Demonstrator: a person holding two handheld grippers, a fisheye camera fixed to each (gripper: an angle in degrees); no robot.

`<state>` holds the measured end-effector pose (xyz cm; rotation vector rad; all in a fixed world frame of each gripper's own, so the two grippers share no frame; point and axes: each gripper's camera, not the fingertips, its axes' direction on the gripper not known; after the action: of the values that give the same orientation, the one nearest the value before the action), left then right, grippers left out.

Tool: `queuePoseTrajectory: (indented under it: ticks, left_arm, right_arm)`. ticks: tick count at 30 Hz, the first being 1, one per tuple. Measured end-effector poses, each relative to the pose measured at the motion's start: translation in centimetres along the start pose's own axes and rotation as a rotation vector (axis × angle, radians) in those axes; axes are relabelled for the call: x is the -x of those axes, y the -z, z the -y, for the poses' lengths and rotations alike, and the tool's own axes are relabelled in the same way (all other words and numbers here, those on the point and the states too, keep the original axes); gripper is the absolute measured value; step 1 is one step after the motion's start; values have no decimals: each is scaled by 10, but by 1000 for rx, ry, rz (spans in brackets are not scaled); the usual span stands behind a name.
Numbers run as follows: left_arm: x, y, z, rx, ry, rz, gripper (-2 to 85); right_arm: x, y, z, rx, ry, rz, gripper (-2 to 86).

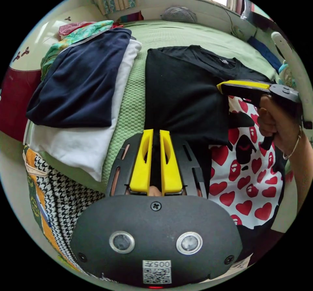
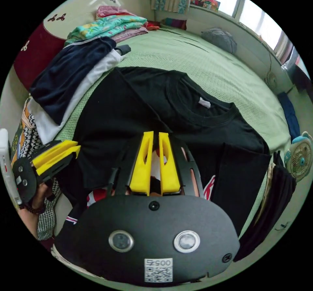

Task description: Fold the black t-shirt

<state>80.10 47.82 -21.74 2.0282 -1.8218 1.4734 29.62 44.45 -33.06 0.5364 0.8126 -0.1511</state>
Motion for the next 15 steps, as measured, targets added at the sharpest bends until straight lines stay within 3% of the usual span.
queuePoseTrajectory:
  ticks: [7,10,15]
  left_arm:
    - [18,46,-19,-46,27,-30,98]
    - [20,65,-43,-88,11,-53,105]
    - [30,68,-78,-76,67,-80,106]
  right_arm:
    - [-39,68,-99,-137,-61,8,57]
    - [-64,92,-157,-157,-127,-91,59]
    - [-97,105,-263,-133,-442,-106,60]
